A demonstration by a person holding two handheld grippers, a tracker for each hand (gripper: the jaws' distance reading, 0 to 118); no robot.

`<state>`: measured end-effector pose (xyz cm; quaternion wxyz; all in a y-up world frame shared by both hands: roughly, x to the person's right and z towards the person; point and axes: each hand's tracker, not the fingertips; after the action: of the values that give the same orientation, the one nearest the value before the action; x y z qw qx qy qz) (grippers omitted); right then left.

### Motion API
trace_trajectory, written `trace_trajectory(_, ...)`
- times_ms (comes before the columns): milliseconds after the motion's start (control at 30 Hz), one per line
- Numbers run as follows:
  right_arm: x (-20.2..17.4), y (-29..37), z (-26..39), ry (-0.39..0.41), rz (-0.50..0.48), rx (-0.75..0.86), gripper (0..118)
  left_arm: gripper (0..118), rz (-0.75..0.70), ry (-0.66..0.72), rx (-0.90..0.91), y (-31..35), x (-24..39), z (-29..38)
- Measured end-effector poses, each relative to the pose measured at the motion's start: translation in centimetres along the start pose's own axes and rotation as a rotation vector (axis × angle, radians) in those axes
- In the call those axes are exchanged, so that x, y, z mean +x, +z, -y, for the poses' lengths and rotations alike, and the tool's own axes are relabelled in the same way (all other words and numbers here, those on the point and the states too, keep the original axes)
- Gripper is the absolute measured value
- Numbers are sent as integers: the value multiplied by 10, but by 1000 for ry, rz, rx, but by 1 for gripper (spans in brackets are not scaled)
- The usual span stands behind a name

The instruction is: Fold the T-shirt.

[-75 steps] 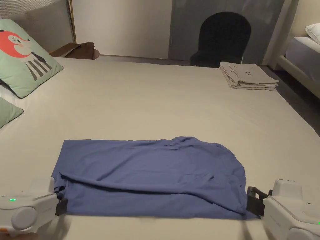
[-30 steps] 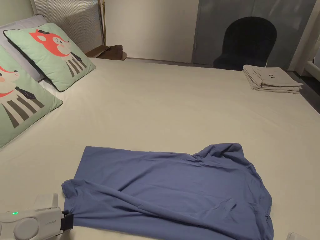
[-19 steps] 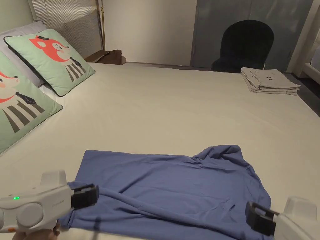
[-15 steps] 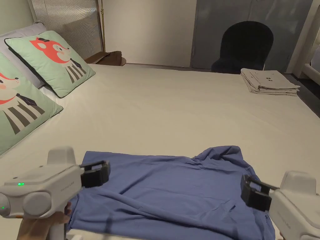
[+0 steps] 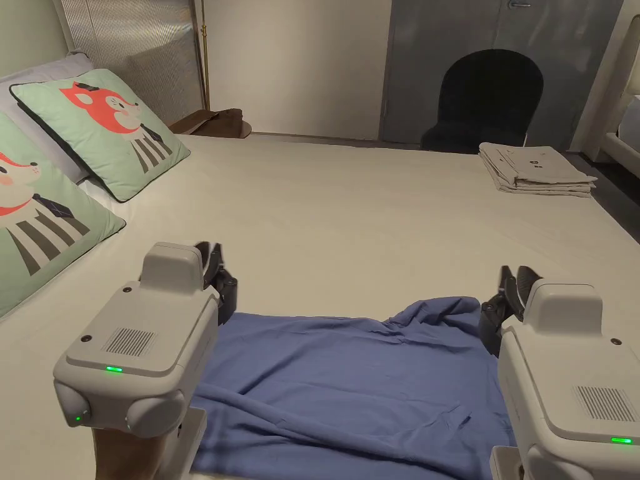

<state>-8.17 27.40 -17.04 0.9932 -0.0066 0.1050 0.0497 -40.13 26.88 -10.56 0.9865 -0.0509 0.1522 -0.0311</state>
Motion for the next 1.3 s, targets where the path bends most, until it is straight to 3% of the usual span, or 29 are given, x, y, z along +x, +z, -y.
trace_trajectory(33,-2,-1,2,16,10,4,0,0,4,6,-9,-2,-1,2)
trace_trajectory(300,-4,-18,6,11,-10,-5,0,0,23,12,-89,-32,-11,8)
trace_trajectory(767,-10,-96,30,19,-22,-90,0,0,104,73,-575,-209,-75,55)
trace_trajectory(967,-10,-133,51,18,-10,-154,0,0,106,159,-756,-281,-99,95)
trace_trajectory(1000,-9,-139,55,17,-8,-164,0,9,89,165,-793,-290,-102,102)
trace_trajectory(1100,-6,-149,65,20,3,-190,0,80,49,151,-813,-304,-108,121)
trace_trajectory(1167,-5,-154,72,17,8,-205,0,91,19,148,-811,-309,-108,130)
trace_trajectory(1300,-3,-160,85,7,21,-245,0,89,24,202,-892,-317,-109,144)
